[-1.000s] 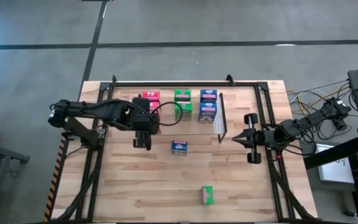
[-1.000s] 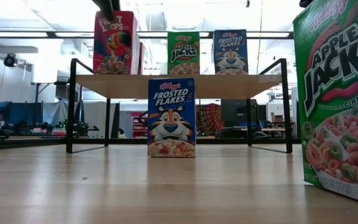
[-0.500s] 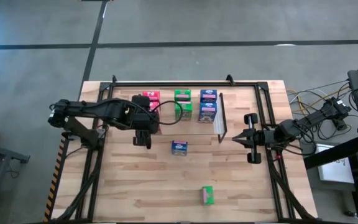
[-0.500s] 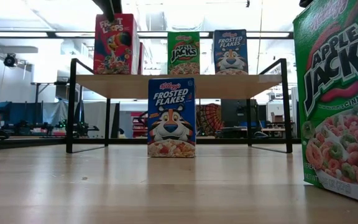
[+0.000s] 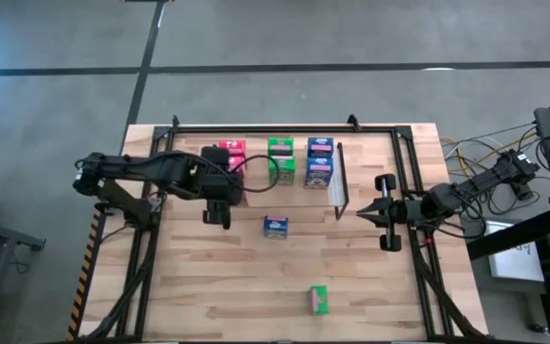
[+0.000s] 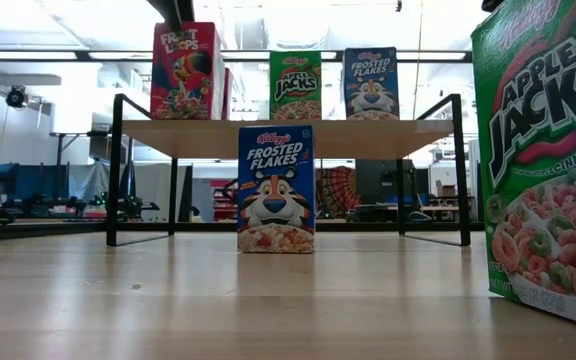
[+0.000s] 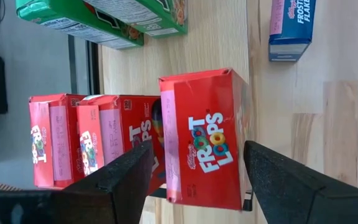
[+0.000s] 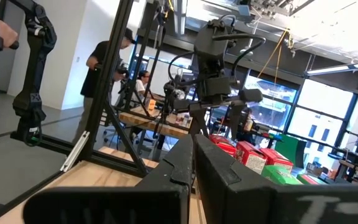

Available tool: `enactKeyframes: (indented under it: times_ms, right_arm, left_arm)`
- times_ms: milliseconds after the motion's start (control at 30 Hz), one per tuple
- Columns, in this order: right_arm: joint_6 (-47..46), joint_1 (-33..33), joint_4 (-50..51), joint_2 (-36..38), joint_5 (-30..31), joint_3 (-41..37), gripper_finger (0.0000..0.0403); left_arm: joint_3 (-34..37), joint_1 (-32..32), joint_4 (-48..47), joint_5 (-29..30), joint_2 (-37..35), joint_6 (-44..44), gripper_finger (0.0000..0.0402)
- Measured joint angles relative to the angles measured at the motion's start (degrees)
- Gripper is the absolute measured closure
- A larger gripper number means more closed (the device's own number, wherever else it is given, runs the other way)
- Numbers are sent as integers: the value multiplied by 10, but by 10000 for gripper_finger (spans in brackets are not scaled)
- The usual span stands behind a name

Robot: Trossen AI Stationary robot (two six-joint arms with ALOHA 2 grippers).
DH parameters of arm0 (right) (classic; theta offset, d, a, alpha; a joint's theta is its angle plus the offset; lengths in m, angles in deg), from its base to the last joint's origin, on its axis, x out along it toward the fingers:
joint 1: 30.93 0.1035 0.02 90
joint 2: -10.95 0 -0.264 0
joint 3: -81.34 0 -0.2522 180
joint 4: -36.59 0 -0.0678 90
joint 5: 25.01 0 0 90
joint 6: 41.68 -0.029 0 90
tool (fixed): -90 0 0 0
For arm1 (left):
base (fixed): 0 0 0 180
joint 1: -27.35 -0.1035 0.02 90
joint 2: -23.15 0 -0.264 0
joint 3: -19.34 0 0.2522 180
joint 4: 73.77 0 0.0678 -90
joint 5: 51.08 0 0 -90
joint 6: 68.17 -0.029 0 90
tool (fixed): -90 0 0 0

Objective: Stack cereal on shelf
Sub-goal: Put the left red cereal box on the shelf, aligned with the other red cereal boxes

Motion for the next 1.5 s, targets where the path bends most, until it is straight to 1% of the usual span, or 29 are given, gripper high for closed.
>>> enactKeyframes:
  times_ms: [267, 500, 600, 733, 867, 1000, 1167, 1300, 1367, 1500]
  right_arm:
    - [0, 0, 0, 0, 0, 0, 394]
    - [3, 0, 0, 0, 0, 0, 394]
    - [3, 0, 0, 0, 0, 0, 394]
    - [3, 0, 0, 0, 0, 0, 394]
    - [3, 0, 0, 0, 0, 0, 394]
    - [2, 0, 0, 0, 0, 0, 394]
    - [2, 0, 0, 0, 0, 0, 394]
    - [3, 0, 0, 0, 0, 0, 394]
    - [3, 0, 0, 0, 0, 0, 394]
    - [4, 0, 0, 0, -1, 0, 394]
  left_arm:
    - [0, 18, 1, 0, -19, 6, 167]
    - [0, 48, 3, 0, -41, 61, 168]
    - [0, 75, 26, 0, -49, 81, 169]
    - [0, 121, 89, 2, -52, 96, 169]
    - [13, 167, 142, 33, -51, 102, 169]
    - [27, 196, 164, 73, -38, 123, 169]
    - [70, 204, 214, 122, -22, 126, 169]
    - [105, 204, 236, 136, -11, 122, 175]
    - [121, 203, 243, 141, -7, 125, 187]
    - [154, 203, 253, 193, -1, 145, 236]
